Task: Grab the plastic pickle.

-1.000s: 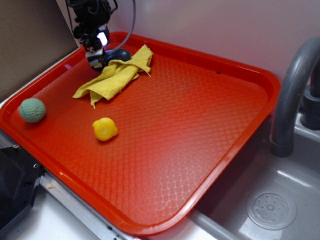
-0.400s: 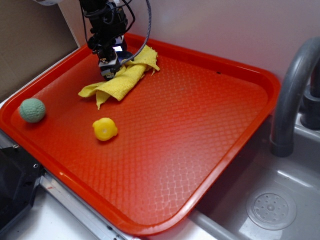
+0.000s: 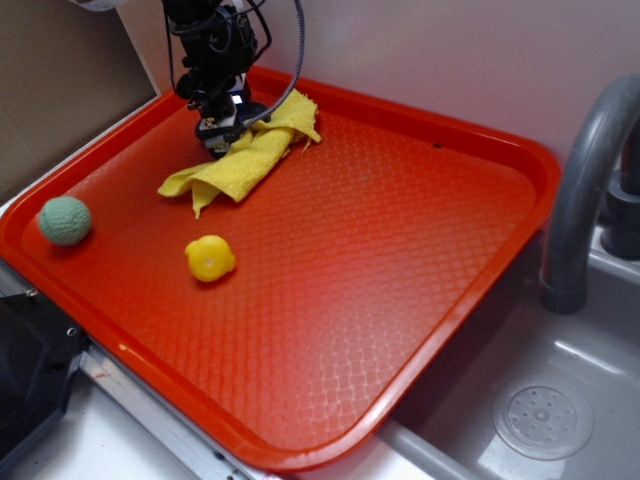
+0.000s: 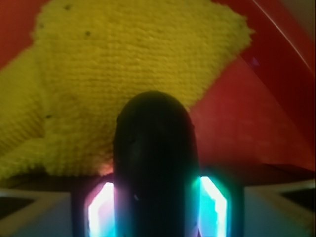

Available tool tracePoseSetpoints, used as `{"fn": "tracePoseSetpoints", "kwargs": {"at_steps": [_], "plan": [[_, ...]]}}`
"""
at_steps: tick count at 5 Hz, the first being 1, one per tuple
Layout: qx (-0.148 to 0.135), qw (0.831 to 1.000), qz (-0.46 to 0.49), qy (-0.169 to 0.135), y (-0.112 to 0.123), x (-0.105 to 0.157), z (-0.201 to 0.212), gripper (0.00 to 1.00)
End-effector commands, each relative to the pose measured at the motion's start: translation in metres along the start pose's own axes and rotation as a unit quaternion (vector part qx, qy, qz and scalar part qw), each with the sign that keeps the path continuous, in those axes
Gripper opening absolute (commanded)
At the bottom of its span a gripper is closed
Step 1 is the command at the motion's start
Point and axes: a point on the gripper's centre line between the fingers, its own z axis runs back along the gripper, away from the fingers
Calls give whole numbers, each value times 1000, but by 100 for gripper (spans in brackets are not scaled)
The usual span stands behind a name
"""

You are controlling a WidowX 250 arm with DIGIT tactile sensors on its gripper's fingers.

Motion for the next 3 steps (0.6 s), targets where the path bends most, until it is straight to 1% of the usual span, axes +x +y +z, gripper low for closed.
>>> {"fn": "tracePoseSetpoints", "kwargs": {"at_steps": [1,2,3], "plan": [[81,989,127,4,-18,19,116,0],[67,965,253,-10,-39,25,168,0],[16,925,378,-22,-60,35,191,0]]}}
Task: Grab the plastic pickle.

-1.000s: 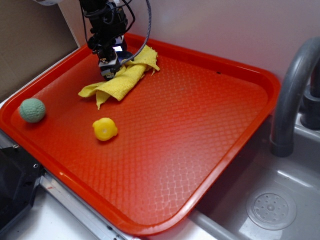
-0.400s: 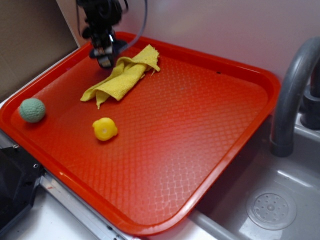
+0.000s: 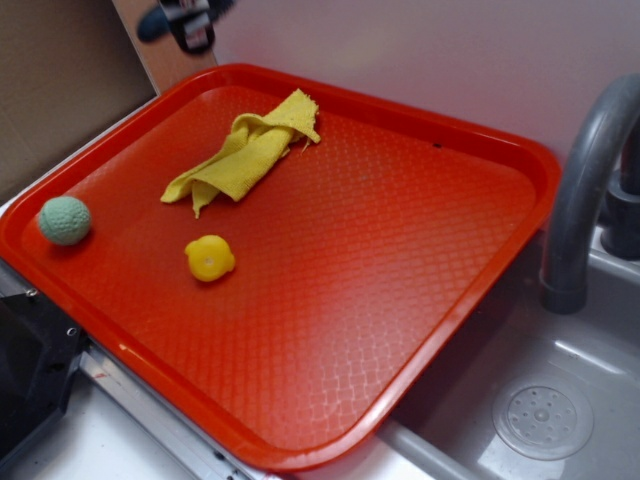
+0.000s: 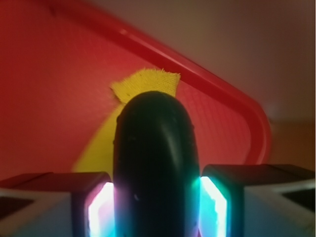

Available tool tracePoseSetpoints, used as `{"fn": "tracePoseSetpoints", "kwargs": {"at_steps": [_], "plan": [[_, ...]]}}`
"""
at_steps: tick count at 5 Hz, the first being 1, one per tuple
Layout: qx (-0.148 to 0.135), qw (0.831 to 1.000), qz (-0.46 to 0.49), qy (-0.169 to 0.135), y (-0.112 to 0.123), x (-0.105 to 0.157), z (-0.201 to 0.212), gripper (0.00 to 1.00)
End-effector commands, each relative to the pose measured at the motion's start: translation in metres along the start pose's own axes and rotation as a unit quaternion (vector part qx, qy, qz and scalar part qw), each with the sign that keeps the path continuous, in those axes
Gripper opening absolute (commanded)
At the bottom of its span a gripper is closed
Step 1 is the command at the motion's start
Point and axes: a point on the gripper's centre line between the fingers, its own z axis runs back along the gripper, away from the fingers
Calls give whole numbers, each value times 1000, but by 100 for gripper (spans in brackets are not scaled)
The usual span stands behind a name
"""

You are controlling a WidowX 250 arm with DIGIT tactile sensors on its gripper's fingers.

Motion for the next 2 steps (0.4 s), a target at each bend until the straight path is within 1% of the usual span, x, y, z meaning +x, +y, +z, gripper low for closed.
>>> {"fn": "tracePoseSetpoints", "kwargs": {"at_steps": [1,2], "plan": [[-38,987,150,-46,-33,5,62,0],[-46,988,131,-69,-32,7,56,0]]}}
